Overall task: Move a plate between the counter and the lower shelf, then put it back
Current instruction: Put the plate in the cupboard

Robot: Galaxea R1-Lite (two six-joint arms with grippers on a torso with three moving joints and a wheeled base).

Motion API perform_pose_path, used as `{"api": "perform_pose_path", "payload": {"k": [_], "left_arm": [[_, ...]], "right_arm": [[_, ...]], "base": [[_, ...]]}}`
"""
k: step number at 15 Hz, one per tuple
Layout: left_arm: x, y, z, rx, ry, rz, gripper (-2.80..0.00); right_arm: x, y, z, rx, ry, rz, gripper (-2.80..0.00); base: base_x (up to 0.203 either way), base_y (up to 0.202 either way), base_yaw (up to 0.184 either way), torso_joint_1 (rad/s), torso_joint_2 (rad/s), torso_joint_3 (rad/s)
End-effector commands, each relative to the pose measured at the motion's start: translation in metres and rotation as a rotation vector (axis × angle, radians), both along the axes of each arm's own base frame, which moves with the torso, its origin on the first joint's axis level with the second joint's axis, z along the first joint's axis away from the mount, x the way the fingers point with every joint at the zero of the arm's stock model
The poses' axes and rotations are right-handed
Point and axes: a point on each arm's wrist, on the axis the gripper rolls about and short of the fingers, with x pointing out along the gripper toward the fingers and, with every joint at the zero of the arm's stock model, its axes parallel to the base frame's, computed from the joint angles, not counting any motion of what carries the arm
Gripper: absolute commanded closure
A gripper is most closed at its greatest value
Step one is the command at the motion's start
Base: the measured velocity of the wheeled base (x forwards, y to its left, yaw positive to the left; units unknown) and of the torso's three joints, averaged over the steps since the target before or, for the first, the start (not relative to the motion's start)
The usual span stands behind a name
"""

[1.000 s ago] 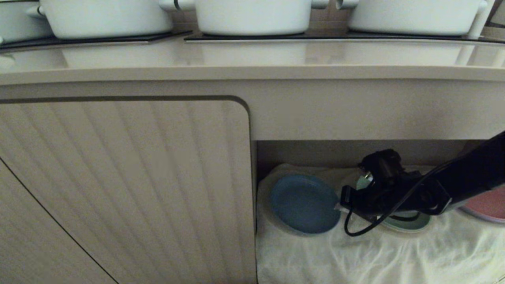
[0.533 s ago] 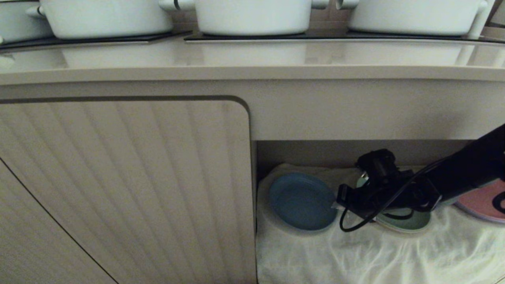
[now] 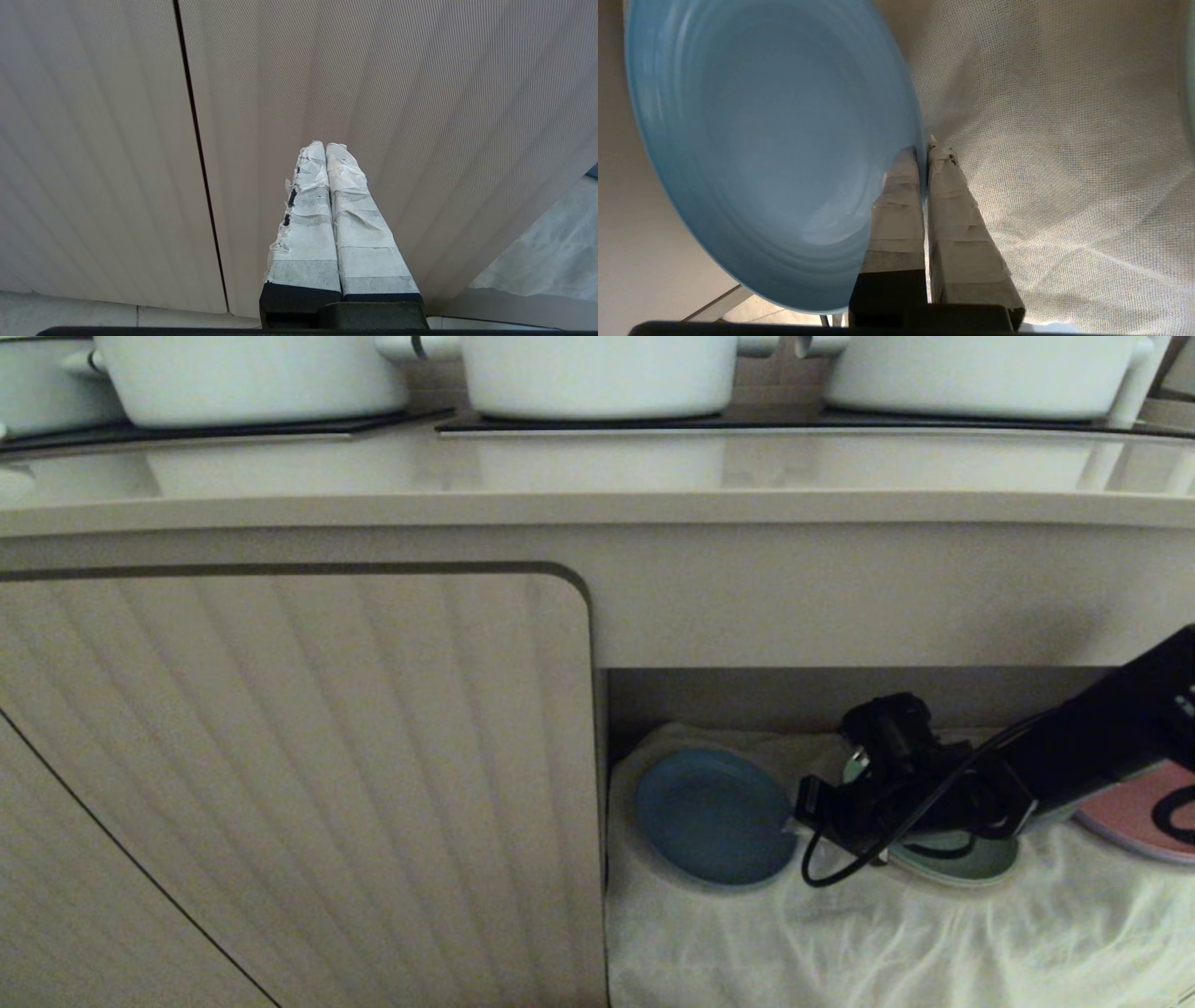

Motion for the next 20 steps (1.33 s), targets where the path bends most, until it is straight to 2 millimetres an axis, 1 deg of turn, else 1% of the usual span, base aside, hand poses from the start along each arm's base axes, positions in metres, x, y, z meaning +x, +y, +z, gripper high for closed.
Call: {"api": "perform_pose_path", "payload": {"k": [1,8,17,18,19,20], "left_arm": [[-0.0001,0.0000,0.0002,-0.001,-0.001,0.001,0.00],[0.0000,0.0000,-0.0001,-0.001,0.000,0.001,0.00],[-0.0001,0.0000,0.0001,-0.001,-0.001,0.001,0.00],[-0.0001,0.0000,0.0003,-0.001,-0.002,0.001,0.00],[-0.0001,0.0000,0.0003,-0.001,-0.002,0.001,0.00],[0.0000,0.0000,-0.0001,-0.001,0.000,0.001,0.00]], "right_arm": [[0.0000,0.0002,0.0004,0.004,-0.001,-0.002,0.00],[0.0064,0.0019,0.0017,0.006,-0.008,-0.002,0.00],[0.0066,0.0020,-0.0014,0.005,0.004,-0.002,0.00],[0.0071,0.0021,-0.0013,0.006,0.001,-0.002,-1.21],[0.0081,0.0024,-0.0032,0.005,0.001,-0.003,-2.80],[0.0081,0.0023,-0.0038,0.004,0.001,-0.002,-2.80]], "base": [[0.000,0.000,0.000,0.000,0.00,0.000],[0.000,0.000,0.000,0.000,0.00,0.000],[0.000,0.000,0.000,0.000,0.00,0.000],[0.000,0.000,0.000,0.000,0.00,0.000],[0.000,0.000,0.000,0.000,0.00,0.000],[0.000,0.000,0.000,0.000,0.00,0.000]]}}
